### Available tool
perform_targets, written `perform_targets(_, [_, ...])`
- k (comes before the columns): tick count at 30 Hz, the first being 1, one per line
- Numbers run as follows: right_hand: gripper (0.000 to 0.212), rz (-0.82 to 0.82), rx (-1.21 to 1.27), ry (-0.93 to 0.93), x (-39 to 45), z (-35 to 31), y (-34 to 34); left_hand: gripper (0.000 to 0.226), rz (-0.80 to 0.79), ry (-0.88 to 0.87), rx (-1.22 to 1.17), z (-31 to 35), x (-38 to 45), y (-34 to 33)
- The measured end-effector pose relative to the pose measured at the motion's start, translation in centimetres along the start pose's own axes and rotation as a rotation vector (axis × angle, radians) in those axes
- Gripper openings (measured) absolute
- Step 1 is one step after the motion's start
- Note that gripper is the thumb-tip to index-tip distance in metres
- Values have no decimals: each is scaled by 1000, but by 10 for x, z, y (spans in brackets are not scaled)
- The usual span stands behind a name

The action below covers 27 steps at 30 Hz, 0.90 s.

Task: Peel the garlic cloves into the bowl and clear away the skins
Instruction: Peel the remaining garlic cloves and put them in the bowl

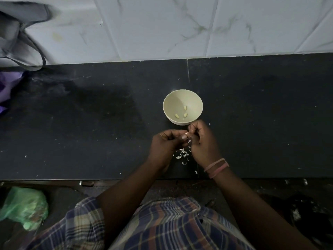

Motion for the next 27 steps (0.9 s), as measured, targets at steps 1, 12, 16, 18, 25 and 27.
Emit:
perform_targets(1, [19,9,-3,5,1,0,1,16,-2,13,-28,-1,0,-1])
perform_targets(12, [19,37,-50,143,-1,-12,5,30,-56,124,-215,-5,-3,-7])
perform_targets(16, [21,26,-11,130,0,-13,6,31,-95,169,-229,-5,-3,-10])
perform_targets(18, [19,20,-4,133,2,-13,8,33,-122,185,-238,-4,-2,-12])
perform_targets(25, [22,79,-57,147,-3,-10,7,37,-118,260,-318,-12,-3,-15])
perform_targets(27, [20,79,-74,151,-4,-9,8,25,-118,276,-348,-13,-4,-16])
Point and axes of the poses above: each hand's wrist, its own x-axis towards the middle knuckle, its own y-axis out of the back of the hand, z = x × y, the point moved 8 cm from there along x, towards the middle knuckle, and after that the axes turned 13 degrees about z, right-handed, at the moved point
